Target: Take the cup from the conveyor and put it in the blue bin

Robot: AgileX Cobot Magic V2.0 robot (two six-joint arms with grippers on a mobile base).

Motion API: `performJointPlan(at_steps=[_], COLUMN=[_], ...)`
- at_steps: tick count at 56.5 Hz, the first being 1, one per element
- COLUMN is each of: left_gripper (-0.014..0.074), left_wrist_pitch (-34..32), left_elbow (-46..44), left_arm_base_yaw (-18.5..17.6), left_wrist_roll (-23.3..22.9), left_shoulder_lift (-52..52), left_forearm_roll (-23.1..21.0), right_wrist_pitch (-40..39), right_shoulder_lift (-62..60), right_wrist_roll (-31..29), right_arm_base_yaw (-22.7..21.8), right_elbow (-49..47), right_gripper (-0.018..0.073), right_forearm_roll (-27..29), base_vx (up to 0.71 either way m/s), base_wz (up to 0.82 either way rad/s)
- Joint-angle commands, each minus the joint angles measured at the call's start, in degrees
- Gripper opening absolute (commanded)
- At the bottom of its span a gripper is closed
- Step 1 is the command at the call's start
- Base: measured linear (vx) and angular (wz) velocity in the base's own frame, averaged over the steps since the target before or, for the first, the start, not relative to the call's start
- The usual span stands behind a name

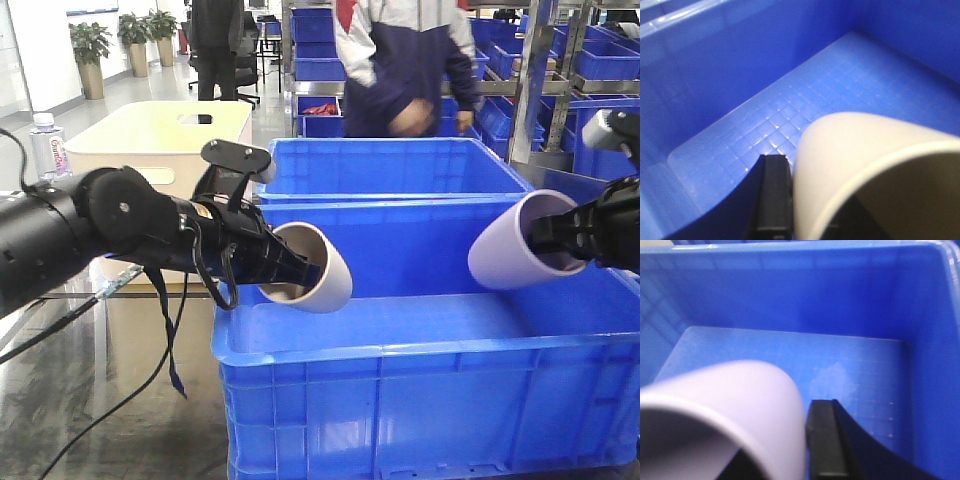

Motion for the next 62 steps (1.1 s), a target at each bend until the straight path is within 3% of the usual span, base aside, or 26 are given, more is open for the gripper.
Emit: performJointPlan(at_steps=[1,10,15,20,24,28,33,37,39,46,62], left_gripper=[0.0342,0.0525,0.0547,0.0514,0.0436,0.0270,0.0017,-0.0010,-0.0008,-0.0006,-0.0005], left_wrist_pitch=[-4.6,-5.1,-4.6,-3.5,-2.3,-0.3,2.6,4.7,5.8,4.0,-15.0], left_elbow=[-2.2,-2.2,-2.2,-2.2,-2.2,-2.2,-2.2,-2.0,-0.4,6.7,42.2], left_arm_base_yaw=[-0.5,-0.5,-0.5,-0.5,-0.5,-0.5,-0.5,-0.4,-0.3,-0.3,-0.3], left_wrist_roll=[-0.5,-0.6,-0.6,-0.6,-0.6,-0.6,-1.1,-1.6,-3.1,-3.6,-4.0], left_shoulder_lift=[-2.6,-2.6,-3.4,-5.0,-6.6,-8.9,-12.2,-15.3,-19.2,-27.2,-51.8], left_forearm_roll=[-1.9,-2.9,-2.9,-2.7,-2.0,0.9,6.0,9.4,12.0,14.3,13.4], right_wrist_pitch=[-3.7,-4.1,-3.4,-2.8,-1.8,-0.7,1.3,3.4,5.9,6.7,-8.4], right_shoulder_lift=[-1.7,-1.7,-1.8,-2.1,-2.9,-4.2,-7.0,-10.1,-14.1,-20.8,-44.1], right_wrist_roll=[-2.2,-4.0,-4.0,-4.0,-3.9,-3.5,-2.3,-1.6,-0.4,3.2,1.2], right_arm_base_yaw=[-0.2,-0.2,-0.2,-0.2,-0.2,-0.2,-0.2,-0.2,-0.2,-0.2,-0.2], right_elbow=[-2.1,-2.1,-2.1,-2.1,-2.1,-2.1,-2.1,-2.1,-2.0,1.5,29.6], right_gripper=[0.0348,0.0558,0.0616,0.0603,0.0543,0.0433,0.0209,-0.0009,-0.0015,-0.0010,-0.0009], right_forearm_roll=[4.1,4.5,4.5,4.5,4.3,3.4,1.3,-1.3,-6.4,-12.4,-12.1], base_vx=[0.00,0.00,0.00,0.00,0.00,0.00,0.00,0.00,0.00,0.00,0.00], base_wz=[0.00,0.00,0.00,0.00,0.00,0.00,0.00,0.00,0.00,0.00,0.00])
